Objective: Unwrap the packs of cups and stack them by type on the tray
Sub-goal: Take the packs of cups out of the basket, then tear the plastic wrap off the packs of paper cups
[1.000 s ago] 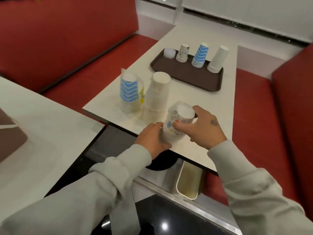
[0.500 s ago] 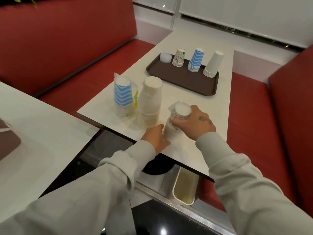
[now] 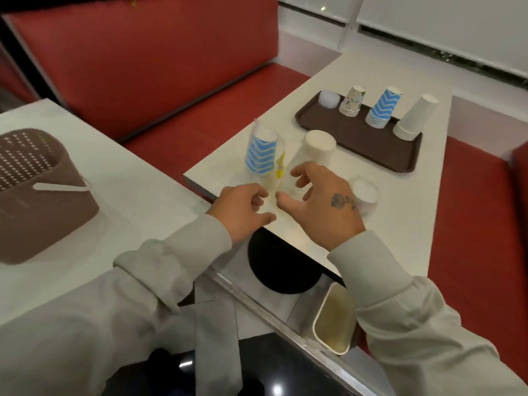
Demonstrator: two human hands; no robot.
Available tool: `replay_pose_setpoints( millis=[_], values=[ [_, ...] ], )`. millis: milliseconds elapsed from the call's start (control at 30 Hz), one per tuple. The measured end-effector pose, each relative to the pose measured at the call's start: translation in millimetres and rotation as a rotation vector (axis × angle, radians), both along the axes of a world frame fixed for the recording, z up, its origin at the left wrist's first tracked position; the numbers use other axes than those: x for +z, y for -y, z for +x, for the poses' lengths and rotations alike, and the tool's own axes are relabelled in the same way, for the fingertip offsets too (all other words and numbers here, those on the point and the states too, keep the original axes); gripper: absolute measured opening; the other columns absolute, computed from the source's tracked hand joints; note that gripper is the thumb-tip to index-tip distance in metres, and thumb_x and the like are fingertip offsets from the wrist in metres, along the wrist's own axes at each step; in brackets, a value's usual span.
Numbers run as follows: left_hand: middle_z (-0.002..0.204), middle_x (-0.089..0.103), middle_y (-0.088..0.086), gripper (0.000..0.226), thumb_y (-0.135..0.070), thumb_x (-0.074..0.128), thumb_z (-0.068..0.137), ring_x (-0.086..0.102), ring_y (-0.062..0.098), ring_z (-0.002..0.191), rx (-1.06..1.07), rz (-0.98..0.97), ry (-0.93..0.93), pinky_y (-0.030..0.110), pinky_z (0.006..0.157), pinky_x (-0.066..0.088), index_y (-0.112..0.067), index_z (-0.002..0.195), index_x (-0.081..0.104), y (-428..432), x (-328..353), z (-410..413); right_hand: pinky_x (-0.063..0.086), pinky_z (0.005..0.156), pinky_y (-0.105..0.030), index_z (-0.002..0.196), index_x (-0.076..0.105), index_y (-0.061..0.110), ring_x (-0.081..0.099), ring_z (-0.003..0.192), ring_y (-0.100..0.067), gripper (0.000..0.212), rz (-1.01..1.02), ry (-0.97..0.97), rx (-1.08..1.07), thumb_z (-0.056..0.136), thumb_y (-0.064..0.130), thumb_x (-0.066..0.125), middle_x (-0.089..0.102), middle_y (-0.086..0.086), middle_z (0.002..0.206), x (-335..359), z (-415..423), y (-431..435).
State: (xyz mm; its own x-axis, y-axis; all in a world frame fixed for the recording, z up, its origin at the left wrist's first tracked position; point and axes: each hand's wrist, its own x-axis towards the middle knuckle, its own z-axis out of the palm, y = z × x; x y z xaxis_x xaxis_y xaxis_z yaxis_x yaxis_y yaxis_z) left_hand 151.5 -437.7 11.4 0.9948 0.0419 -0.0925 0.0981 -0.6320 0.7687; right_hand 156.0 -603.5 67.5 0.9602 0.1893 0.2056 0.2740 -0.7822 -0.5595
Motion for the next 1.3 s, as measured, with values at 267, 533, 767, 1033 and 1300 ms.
replay_pose_setpoints(
  millis=[267, 533, 767, 1033, 1300],
  values=[
    [0.106, 0.066, -0.004, 0.044, -0.036, 0.081, 0.078, 0.063, 0.005, 0.096, 0.234, -0.006, 0.044, 0.030, 0.095, 0.052, -0.026, 0.116, 0.064, -131, 17, -42, 0.052, 0.081, -0.035, 0.113, 0.062, 0.026, 0.062, 0.084, -0.017, 0.041, -0.004, -0.154, 0.264, 0.079, 0.044, 0.074, 0.064, 0.008, 0.096, -15, 10, -132],
    [0.102, 0.069, -0.009, 0.050, -0.043, 0.081, 0.073, 0.067, 0.007, 0.093, 0.542, 0.077, 0.052, 0.034, 0.092, 0.056, -0.022, 0.117, 0.067, -296, 40, -108, 0.056, 0.071, -0.031, 0.112, 0.064, 0.027, 0.064, 0.080, -0.014, 0.035, 0.020, -0.247, 0.679, 0.082, 0.037, 0.077, 0.065, 0.009, 0.100, -7, 1, -298],
    [0.115, 0.068, -0.005, 0.045, -0.034, 0.080, 0.079, 0.062, 0.013, 0.105, 0.757, 0.219, 0.049, 0.030, 0.096, 0.049, -0.022, 0.120, 0.067, -412, 33, -162, 0.046, 0.074, -0.021, 0.116, 0.064, 0.028, 0.058, 0.084, -0.004, 0.036, -0.098, -0.289, 0.890, 0.084, 0.040, 0.074, 0.065, 0.010, 0.100, -15, 0, -430],
    [0.123, 0.062, 0.001, 0.036, -0.035, 0.075, 0.083, 0.055, 0.024, 0.116, 0.759, 0.285, 0.009, 0.041, 0.100, 0.045, -0.023, 0.116, 0.067, -463, 0, -183, 0.051, 0.085, -0.033, 0.137, 0.049, 0.030, 0.058, 0.107, -0.020, 0.063, -0.483, -0.379, 0.990, 0.081, 0.049, 0.072, 0.057, -0.001, 0.126, -42, -11, -524],
    [0.127, 0.059, -0.002, 0.032, -0.032, 0.074, 0.084, 0.045, 0.018, 0.125, 0.684, 0.328, 0.087, 0.018, 0.100, 0.027, -0.020, 0.113, 0.071, -477, -13, -180, 0.050, 0.094, -0.044, 0.127, 0.050, 0.030, 0.054, 0.115, -0.028, 0.064, -0.759, -0.352, 1.075, 0.073, 0.057, 0.072, 0.053, -0.002, 0.123, -69, -25, -561]
  ],
)
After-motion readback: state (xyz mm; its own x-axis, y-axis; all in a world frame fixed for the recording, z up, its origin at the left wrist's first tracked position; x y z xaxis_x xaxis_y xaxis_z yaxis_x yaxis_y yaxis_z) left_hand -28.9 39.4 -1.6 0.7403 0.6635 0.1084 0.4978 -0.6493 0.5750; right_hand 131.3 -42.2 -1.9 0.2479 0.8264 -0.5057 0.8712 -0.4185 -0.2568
